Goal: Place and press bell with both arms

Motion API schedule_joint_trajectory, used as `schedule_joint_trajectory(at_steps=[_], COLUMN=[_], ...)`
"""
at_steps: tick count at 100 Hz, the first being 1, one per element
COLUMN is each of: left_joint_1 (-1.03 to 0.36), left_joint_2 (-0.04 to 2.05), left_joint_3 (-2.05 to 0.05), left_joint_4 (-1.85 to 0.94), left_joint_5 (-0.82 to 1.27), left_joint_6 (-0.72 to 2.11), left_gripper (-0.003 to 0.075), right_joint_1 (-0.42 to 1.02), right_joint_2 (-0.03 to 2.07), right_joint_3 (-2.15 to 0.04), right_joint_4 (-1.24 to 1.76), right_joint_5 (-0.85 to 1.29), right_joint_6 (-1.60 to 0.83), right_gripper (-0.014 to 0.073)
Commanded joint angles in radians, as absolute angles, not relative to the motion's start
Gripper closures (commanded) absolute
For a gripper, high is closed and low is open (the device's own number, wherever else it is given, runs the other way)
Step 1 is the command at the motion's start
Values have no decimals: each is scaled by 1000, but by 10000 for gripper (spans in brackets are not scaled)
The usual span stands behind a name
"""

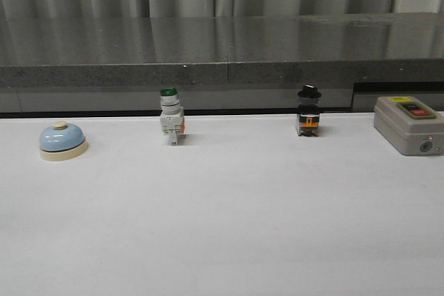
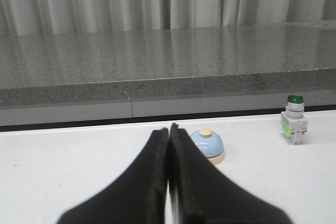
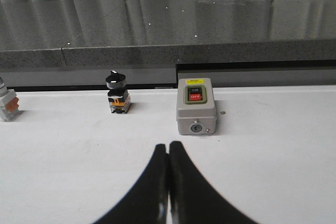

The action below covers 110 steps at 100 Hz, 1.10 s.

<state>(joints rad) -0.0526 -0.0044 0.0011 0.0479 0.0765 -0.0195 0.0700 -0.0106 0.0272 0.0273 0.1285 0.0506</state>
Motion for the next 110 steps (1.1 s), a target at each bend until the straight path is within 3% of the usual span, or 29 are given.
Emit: schedule_joint_trajectory(at_steps=[1,30,54,110], left_joint_1=[-53,-53,-53,-53], left_joint_2=[-34,-30,54,706], left_joint_3=[45,26,-116,-708], left_joint_4=[46,42,-59,-110], left_joint_5=[-12,20,105,571], left_joint_6=[-32,-32,-32,-32], left_gripper=[740,740,740,740], right_joint_1=[65,65,65,65], right_joint_2=[-30,-30,-30,-30], right_joint_3=[13,13,13,13], right_joint_4=[27,27,27,27], right_joint_5=[38,38,38,38], right_joint_6=[48,48,48,48], right_gripper=[654,654,654,654])
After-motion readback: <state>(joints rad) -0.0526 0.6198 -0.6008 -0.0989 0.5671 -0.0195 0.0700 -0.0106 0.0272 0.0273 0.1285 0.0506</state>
